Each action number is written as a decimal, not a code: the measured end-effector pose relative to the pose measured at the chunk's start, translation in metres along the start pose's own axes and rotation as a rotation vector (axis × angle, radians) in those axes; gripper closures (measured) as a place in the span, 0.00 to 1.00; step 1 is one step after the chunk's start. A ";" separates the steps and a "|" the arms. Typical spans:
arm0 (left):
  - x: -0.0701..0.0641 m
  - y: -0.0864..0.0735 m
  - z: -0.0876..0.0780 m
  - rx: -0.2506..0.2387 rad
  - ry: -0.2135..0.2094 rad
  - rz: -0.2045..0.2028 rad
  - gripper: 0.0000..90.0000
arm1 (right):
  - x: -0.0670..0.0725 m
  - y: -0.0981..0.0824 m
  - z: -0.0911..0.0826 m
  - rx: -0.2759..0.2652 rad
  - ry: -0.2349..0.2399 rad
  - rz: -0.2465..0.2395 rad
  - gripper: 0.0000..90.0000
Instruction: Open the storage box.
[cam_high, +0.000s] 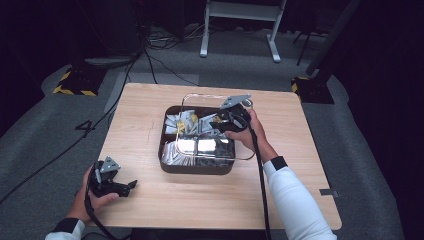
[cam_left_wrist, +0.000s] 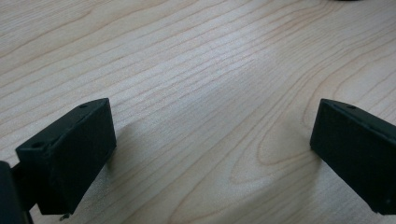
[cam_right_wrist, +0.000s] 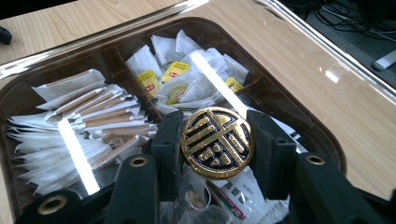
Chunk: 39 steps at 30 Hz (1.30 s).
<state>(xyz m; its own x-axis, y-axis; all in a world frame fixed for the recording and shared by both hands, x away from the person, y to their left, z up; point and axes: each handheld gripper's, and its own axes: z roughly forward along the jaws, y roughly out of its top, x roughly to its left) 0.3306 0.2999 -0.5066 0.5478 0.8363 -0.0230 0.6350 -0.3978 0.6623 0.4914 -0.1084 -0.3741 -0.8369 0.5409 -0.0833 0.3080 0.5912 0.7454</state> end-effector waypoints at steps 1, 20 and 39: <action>0.000 0.000 0.000 0.000 0.000 0.000 0.00 | -0.001 -0.001 -0.002 -0.001 0.000 0.003 0.66; 0.000 0.000 0.000 -0.001 0.001 0.000 0.01 | -0.015 -0.022 -0.034 -0.011 -0.039 0.017 0.66; 0.000 0.000 0.000 -0.001 0.002 -0.005 0.00 | -0.032 -0.052 -0.063 -0.004 -0.072 0.049 0.66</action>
<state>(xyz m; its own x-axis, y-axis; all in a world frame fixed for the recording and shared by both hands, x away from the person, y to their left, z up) 0.3302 0.2998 -0.5067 0.5434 0.8391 -0.0247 0.6370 -0.3930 0.6632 0.4735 -0.1940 -0.3683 -0.7863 0.6107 -0.0938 0.3456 0.5605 0.7526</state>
